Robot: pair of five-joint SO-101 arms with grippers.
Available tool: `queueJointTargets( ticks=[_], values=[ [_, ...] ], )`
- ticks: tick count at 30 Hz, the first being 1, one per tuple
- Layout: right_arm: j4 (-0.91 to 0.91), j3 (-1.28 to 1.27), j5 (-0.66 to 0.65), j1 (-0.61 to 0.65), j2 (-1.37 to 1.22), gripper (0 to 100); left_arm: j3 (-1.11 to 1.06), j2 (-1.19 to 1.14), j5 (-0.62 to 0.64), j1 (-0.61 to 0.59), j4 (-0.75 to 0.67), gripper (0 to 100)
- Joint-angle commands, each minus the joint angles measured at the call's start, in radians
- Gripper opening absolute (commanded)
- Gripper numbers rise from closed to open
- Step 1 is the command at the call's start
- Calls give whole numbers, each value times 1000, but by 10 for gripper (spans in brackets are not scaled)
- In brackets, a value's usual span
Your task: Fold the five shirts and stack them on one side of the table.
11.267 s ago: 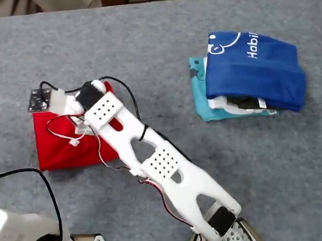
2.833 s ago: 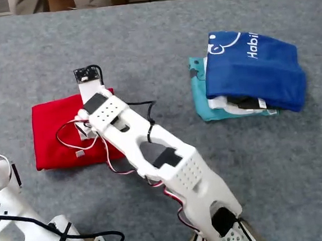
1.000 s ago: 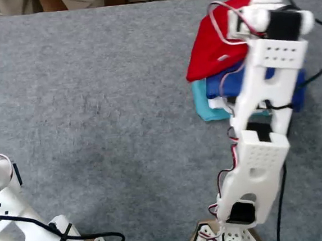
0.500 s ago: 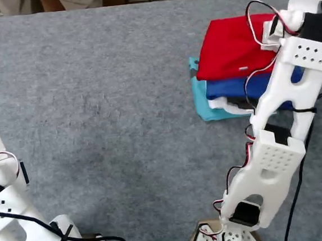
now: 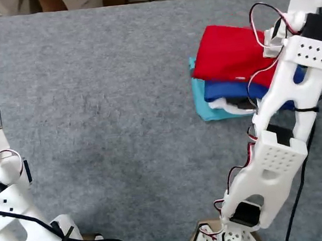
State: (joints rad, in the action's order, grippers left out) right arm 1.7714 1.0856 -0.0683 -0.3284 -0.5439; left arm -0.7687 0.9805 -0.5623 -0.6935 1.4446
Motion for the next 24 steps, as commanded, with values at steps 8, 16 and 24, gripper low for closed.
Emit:
queueJointTargets(
  ticks=[8, 16, 24],
  values=[
    [15, -12, 52, 18, 240, 12, 69, 24, 8, 12, -26, 19],
    [15, -237, 58, 82, 547, 21, 104, 25, 48, 127, 61, 19],
    [6, -756, 49, 243, 960, 5, 71, 25, 235, 499, 160, 19]
  ],
)
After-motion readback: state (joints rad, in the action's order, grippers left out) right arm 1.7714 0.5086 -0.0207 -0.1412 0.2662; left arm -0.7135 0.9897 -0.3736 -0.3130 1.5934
